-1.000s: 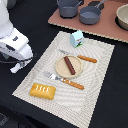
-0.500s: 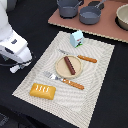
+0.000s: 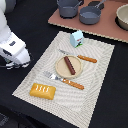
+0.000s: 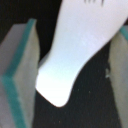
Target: Interact with the objects in diverse but meaningful ways.
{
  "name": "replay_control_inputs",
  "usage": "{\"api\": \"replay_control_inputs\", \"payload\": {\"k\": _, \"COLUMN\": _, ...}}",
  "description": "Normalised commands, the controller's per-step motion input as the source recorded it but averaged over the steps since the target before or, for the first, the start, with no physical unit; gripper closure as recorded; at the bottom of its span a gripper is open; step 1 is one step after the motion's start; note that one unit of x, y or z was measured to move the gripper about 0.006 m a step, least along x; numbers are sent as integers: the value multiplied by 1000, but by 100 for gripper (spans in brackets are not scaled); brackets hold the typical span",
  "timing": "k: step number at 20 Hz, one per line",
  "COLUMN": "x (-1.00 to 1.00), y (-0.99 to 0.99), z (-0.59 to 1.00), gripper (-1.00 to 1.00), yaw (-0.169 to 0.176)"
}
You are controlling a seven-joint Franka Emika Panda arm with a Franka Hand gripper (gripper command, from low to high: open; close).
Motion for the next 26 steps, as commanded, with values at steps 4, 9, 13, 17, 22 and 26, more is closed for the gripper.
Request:
{"api": "replay_control_inputs", "payload": {"k": 4, "x": 209, "y": 0, "z": -44, "gripper": 100, "yaw": 0}}
{"api": "replay_control_inputs", "payload": {"k": 9, "x": 240, "y": 0, "z": -86, "gripper": 100, "yaw": 0}}
{"api": "replay_control_inputs", "payload": {"k": 13, "x": 182, "y": 0, "z": -90, "gripper": 100, "yaw": 0}}
{"api": "replay_control_inputs", "payload": {"k": 17, "x": 18, "y": -8, "z": 288, "gripper": 100, "yaw": 0}}
{"api": "replay_control_inputs", "payload": {"k": 22, "x": 68, "y": 4, "z": 857, "gripper": 100, "yaw": -2}}
{"api": "replay_control_inputs", "payload": {"k": 26, "x": 404, "y": 51, "z": 1000, "gripper": 100, "yaw": -18}}
